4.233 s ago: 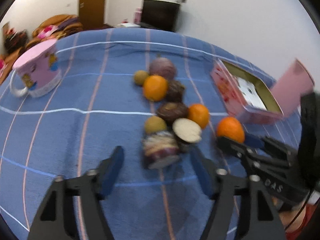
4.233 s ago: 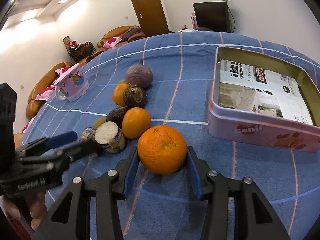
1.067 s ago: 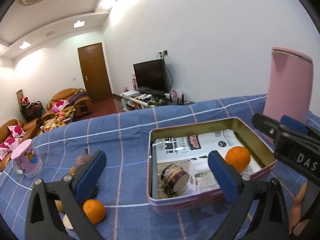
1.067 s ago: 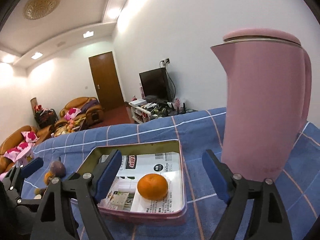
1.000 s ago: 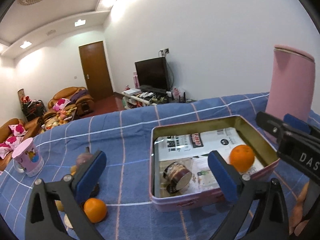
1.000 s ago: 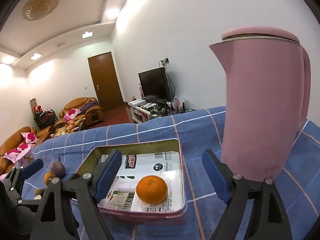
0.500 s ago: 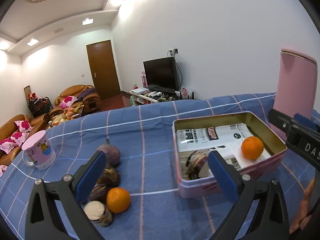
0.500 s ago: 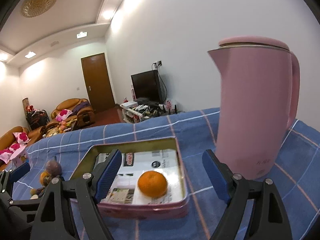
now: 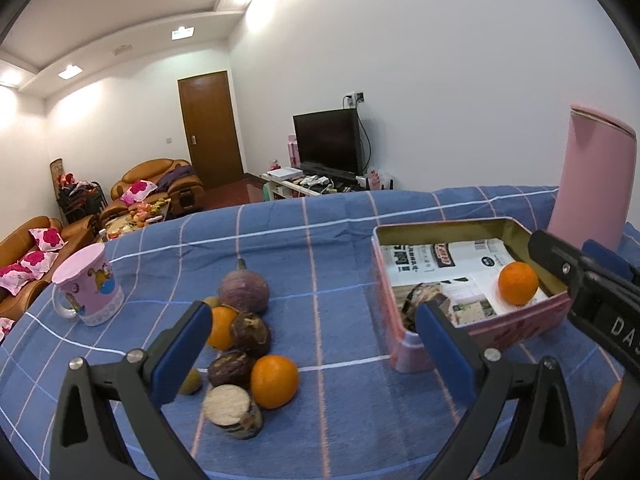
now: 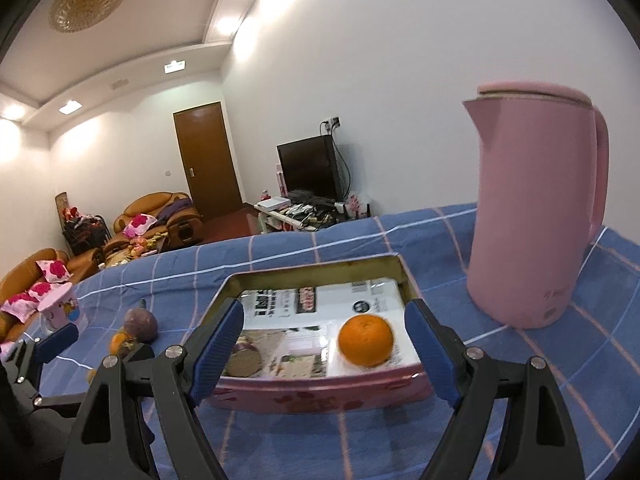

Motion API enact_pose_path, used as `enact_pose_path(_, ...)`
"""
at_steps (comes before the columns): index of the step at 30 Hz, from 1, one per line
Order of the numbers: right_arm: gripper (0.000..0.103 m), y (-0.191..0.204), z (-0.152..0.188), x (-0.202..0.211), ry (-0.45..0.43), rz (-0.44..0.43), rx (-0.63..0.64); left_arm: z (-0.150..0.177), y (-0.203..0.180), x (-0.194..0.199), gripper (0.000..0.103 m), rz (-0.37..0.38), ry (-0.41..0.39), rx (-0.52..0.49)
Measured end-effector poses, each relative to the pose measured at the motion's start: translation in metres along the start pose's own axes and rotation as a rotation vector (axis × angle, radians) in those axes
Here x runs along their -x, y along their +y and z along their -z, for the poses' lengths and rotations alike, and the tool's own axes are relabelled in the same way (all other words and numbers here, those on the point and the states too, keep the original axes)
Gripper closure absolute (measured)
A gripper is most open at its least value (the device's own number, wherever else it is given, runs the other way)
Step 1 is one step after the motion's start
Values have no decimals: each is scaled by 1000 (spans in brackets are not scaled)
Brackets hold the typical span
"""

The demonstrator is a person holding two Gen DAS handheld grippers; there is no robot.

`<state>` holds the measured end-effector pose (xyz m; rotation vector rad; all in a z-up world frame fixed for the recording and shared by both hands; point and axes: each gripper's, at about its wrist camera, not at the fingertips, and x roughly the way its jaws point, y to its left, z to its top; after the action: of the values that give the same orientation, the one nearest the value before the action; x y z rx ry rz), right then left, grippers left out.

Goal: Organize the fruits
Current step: 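Move both open tools back toward the fruit pile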

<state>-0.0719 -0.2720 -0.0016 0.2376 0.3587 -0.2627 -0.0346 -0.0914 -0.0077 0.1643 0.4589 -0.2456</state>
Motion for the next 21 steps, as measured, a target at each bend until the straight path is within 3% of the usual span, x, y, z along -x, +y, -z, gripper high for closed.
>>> enact_pose_path(8,19,24,7,-1,32,-43,-4,3,38,-4,0,-57,17,13)
enact_pose_path(16,19,63,15,-2,77,-111,62,7,106,-16,0,-101,77,75)
enact_pose_path(21,19,82,22,-9,136,-174,77,9,143,-23,0,-179,102,91)
